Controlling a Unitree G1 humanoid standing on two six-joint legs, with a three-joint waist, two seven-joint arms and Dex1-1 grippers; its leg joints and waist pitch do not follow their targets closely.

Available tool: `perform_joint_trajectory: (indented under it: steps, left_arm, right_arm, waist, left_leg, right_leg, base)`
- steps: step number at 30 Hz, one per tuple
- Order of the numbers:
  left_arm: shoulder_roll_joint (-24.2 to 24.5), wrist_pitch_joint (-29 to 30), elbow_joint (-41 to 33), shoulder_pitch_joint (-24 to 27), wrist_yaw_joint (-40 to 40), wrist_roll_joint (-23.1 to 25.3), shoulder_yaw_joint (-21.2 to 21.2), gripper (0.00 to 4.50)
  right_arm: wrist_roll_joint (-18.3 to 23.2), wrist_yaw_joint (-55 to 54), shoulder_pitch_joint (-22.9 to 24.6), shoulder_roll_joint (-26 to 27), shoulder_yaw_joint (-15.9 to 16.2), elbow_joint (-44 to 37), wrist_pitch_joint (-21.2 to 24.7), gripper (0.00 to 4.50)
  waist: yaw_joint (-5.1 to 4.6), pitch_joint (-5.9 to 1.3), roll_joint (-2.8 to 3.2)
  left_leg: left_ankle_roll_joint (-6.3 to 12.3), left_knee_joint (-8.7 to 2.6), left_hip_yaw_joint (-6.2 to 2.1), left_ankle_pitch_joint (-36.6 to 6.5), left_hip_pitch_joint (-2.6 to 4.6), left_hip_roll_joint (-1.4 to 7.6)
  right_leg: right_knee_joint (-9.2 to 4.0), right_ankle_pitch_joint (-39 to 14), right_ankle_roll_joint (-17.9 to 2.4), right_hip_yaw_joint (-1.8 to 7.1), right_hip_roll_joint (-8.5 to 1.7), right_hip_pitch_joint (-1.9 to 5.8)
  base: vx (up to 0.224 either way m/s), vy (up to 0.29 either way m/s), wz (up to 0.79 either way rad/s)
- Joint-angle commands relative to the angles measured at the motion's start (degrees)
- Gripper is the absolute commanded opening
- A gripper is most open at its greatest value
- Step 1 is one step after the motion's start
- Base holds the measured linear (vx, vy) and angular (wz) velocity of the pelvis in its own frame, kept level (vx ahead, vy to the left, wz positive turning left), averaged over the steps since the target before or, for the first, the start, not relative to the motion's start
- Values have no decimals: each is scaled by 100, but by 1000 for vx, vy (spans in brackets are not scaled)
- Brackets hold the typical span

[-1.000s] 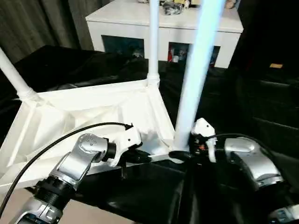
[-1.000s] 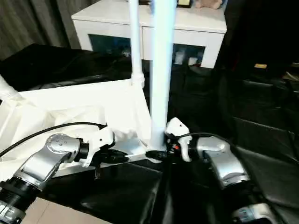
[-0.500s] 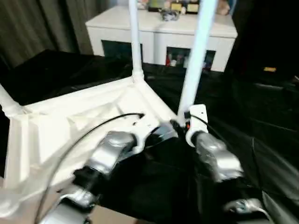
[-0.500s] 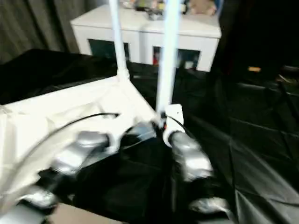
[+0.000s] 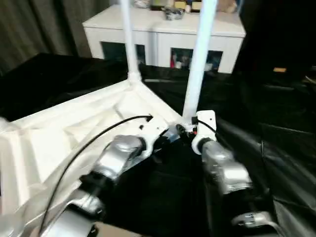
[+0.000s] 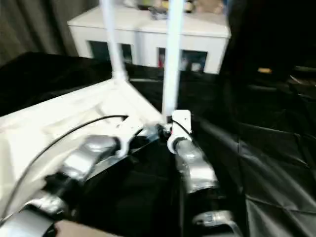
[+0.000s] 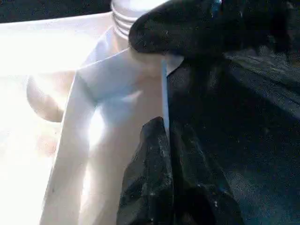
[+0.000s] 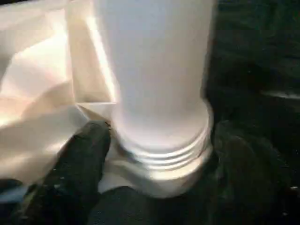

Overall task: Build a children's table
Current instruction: Rotate leg to tighten

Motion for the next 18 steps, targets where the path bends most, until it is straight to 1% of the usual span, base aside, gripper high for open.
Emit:
perform_joint_trajectory:
  steps: [1, 2, 3, 4, 5, 6, 7, 8, 9, 10, 11, 12, 13, 14, 15, 16, 17, 18]
  left_arm:
    - [338, 70, -4, 336, -591, 100, -322, 0]
    - [452, 90, -149, 400, -797, 60, -387, 0]
    - [591, 188, -336, 478, -1063, -16, -460, 0]
    - [693, 130, -454, 530, -1242, -53, -523, 0]
    - [811, 111, -598, 590, -1456, -120, -583, 0]
    - [927, 119, -739, 641, -1613, -167, -623, 0]
    - [961, 128, -783, 657, -1659, -181, -634, 0]
    - [1038, 90, -906, 702, -1833, -240, -637, 0]
    - [1085, 51, -985, 730, -1945, -276, -636, 0]
    - [1169, 50, -1139, 777, -2138, -367, -629, 0]
    - [1238, 78, -1263, 811, -2289, -446, -623, 0]
    - [1333, 183, -1420, 844, -2401, -520, -615, 0]
    - [1351, 199, -1440, 847, -2405, -524, -614, 0]
    - [1362, 206, -1442, 844, -2402, -523, -611, 0]
    - [1377, 205, -1434, 838, -2402, -511, -606, 0]
    - [1382, 202, -1427, 836, -2400, -503, -603, 0]
    - [1390, 198, -1421, 835, -2400, -493, -599, 0]
    - [1394, 179, -1402, 836, -2376, -472, -583, 0]
  right_arm:
    - [92, 795, 109, -251, 174, -183, -45, 384]
    - [132, 1119, 153, -419, 236, -255, -52, 384]
    - [189, 1542, 208, -635, 321, -348, -49, 384]
    - [186, 1783, 243, -784, 402, -398, -114, 384]
    - [165, 2057, 284, -967, 506, -448, -198, 384]
    - [169, 2390, 335, -1169, 627, -524, -288, 384]
    - [173, 2494, 350, -1232, 665, -548, -314, 384]
    - [207, 2760, 387, -1370, 736, -616, -330, 384]
    - [233, 2925, 409, -1451, 776, -657, -335, 384]
    - [293, 3276, 467, -1609, 870, -769, -356, 384]
    - [331, 3551, 509, -1735, 948, -852, -360, 384]
    - [410, 3998, 563, -1912, 1054, -968, -346, 384]
    - [434, 4098, 569, -1950, 1077, -990, -330, 384]
    - [451, 4166, 566, -1973, 1097, -995, -303, 384]
    - [439, 4217, 552, -2004, 1137, -977, -296, 384]
    - [426, 4231, 545, -2014, 1152, -966, -304, 384]
    - [403, 4239, 531, -2024, 1174, -936, -322, 368]
    - [354, 4225, 492, -2012, 1203, -842, -366, 368]
  waist:
    - [48, -261, -38]
    - [62, -276, -23]
    - [73, -297, -16]
    - [80, -306, -18]
    - [95, -311, -24]
    - [105, -308, -25]
    - [114, -311, -28]
    - [112, -305, -32]
    - [126, -288, -21]
    - [130, -285, -16]
    - [145, -280, -26]
    - [144, -255, -43]
    - [160, -261, -27]
    - [156, -249, -25]
    - [155, -231, -25]
    - [152, -224, -39]
    - [153, -213, -41]
    - [154, -210, -51]
  left_leg:
    - [219, -396, -50, -1079, -86, 183]
    - [270, -379, -46, -913, -70, 191]
    - [398, -338, -35, -572, -70, 179]
    - [462, -318, -30, -403, -73, 176]
    - [592, -286, -13, -252, -66, 164]
    - [692, -276, -12, -159, -79, 174]
    - [750, -268, -13, -133, -69, 183]
    - [768, -273, -10, -168, -65, 182]
    - [754, -290, -10, -291, -48, 199]
    - [729, -296, -11, -355, -38, 209]
    - [688, -310, -16, -491, -29, 228]
    - [664, -325, -2, -626, -32, 237]
    - [632, -332, -7, -719, -16, 247]
    - [619, -337, 0, -761, -11, 247]
    - [553, -350, 3, -882, -11, 243]
    - [516, -353, 4, -949, -10, 242]
    - [435, -367, 3, -1072, -8, 241]
    - [375, -372, 4, -1159, 8, 241]
  right_leg:
    - [-414, -355, -1167, 194, -250, 265]
    - [-384, -61, -1253, 191, -250, 261]
    - [-323, 545, -1426, 174, -236, 288]
    - [-297, 826, -1497, 171, -231, 297]
    - [-269, 1186, -1613, 165, -221, 296]
    - [-250, 1361, -1667, 160, -224, 308]
    - [-242, 1379, -1705, 152, -224, 309]
    - [-245, 1309, -1729, 149, -219, 305]
    - [-269, 1031, -1742, 144, -220, 295]
    - [-274, 894, -1751, 144, -222, 292]
    - [-282, 667, -1758, 144, -228, 305]
    - [-300, 484, -1745, 149, -219, 293]
    - [-302, 315, -1738, 150, -224, 290]
    - [-313, 246, -1745, 153, -221, 274]
    - [-331, 39, -1740, 154, -220, 263]
    - [-341, -84, -1723, 158, -221, 260]
    - [-359, -351, -1671, 165, -230, 260]
    - [-381, -563, -1617, 174, -238, 251]
  base:
    - [64, -19, 1]
    - [71, -24, 1]
    - [71, -24, 1]
    - [60, -21, 2]
    - [0, 0, 0]
    - [58, -15, 2]
    - [0, 0, 0]
    - [0, 0, 0]
    - [0, 0, 0]
    - [0, 0, 0]
    - [0, 0, 0]
    - [0, 0, 0]
    - [0, 0, 0]
    - [0, 0, 0]
    - [0, 0, 0]
    - [0, 0, 0]
    - [0, 0, 0]
    - [0, 0, 0]
